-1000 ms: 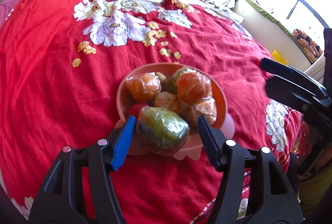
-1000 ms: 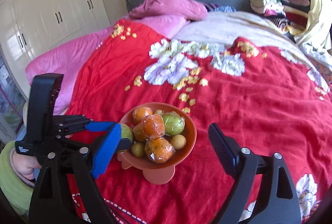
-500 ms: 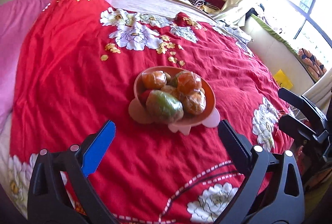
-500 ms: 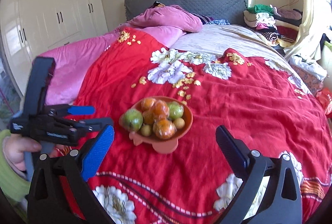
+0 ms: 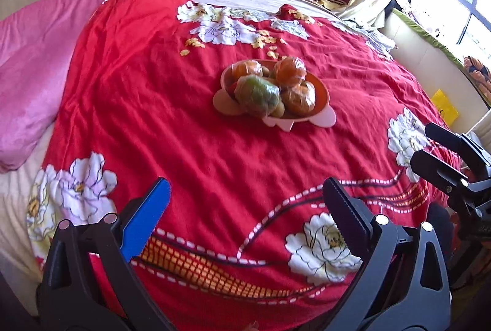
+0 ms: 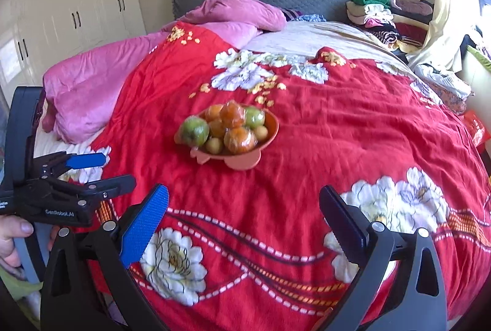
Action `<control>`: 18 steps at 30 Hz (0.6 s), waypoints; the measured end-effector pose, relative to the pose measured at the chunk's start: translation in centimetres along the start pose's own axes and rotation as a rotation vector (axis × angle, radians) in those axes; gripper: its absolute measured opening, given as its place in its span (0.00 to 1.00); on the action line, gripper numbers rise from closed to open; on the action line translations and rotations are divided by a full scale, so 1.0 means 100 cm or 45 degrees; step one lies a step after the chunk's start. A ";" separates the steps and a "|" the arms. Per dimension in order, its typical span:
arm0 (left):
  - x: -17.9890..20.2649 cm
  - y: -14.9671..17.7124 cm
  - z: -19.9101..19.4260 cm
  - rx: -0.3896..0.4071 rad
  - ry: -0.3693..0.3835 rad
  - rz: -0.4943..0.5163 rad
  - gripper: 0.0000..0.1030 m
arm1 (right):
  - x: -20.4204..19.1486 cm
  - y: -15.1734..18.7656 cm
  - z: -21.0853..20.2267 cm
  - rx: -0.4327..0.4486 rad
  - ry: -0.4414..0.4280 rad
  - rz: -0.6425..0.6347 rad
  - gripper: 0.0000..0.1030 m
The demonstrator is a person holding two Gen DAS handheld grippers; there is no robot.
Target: Organize fruits
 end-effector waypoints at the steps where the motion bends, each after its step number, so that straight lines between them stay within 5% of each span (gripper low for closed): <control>1: 0.001 0.004 0.000 -0.002 -0.006 0.000 0.91 | -0.002 0.003 0.000 -0.006 0.007 -0.010 0.95; 18: 0.001 0.020 -0.011 0.035 -0.032 -0.022 0.91 | -0.015 0.028 0.002 -0.044 0.013 0.013 0.95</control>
Point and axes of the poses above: each gripper's, at about its wrist camera, not at the fingertips, and z roughly the way its jaws point, x to its right, y to its underside, the point moved 8 cm from there along z, roughly the way its jaws point, and after that the axes turned 5 degrees about -x, right-handed, at the moved point
